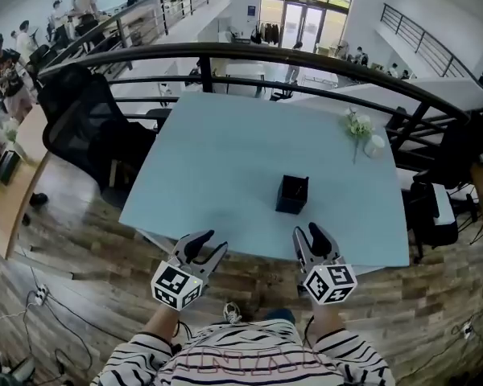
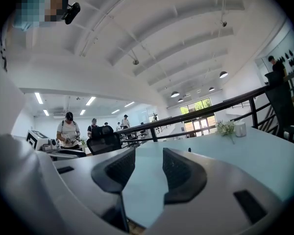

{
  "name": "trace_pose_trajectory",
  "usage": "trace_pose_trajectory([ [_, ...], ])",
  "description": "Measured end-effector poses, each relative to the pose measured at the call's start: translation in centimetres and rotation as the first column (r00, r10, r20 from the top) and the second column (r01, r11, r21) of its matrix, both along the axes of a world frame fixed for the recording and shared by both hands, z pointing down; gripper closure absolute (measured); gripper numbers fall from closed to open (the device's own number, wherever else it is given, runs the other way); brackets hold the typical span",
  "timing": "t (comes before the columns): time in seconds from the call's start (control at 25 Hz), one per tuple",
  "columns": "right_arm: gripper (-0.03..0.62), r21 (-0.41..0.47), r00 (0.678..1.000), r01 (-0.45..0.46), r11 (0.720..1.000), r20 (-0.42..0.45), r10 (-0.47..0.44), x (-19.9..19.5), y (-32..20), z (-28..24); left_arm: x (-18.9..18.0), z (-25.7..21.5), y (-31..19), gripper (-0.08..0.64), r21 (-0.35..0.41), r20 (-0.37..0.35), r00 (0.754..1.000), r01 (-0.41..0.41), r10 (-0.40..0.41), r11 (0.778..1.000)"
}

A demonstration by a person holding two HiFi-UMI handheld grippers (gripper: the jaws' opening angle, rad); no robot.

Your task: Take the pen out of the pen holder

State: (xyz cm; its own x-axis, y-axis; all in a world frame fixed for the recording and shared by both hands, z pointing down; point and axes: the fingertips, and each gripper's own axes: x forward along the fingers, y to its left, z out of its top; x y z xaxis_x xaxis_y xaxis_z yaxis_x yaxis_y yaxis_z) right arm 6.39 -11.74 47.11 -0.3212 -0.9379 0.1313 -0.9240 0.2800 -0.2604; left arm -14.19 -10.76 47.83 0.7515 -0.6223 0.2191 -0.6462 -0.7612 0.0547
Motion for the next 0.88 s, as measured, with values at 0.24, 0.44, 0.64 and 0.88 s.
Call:
trace_pose_trajectory([
  [0.24, 0.411, -0.016, 0.999, -0.042, 0.999, -0.027, 0.042, 0.3, -1.8, 0.5, -0.3, 1.1, -1.6, 0.413, -0.023, -0.012, 1.000, -0.029, 0.029, 0.999],
  [0.44, 0.414, -0.035, 0.998, -0.063, 0.997, -0.033, 0.062, 1.1, -3.3, 1.5, 0.3, 1.6, -2.9, 0.413, -0.032, -0.015, 0.999, -0.043, 0.043, 0.999],
  [0.64, 0.419, -0.063, 0.997, -0.064, 0.996, -0.053, 0.061, 2.7, -5.2, 2.8, 2.1, 2.5, -4.6, 0.413, -0.048, -0.018, 0.998, -0.054, 0.053, 0.997],
  [0.88, 0.425, -0.082, 0.997, -0.054, 0.995, -0.063, 0.049, 4.6, -7.9, 3.8, 4.4, 2.9, -7.0, 0.413, -0.057, -0.020, 0.999, -0.050, 0.049, 0.997],
])
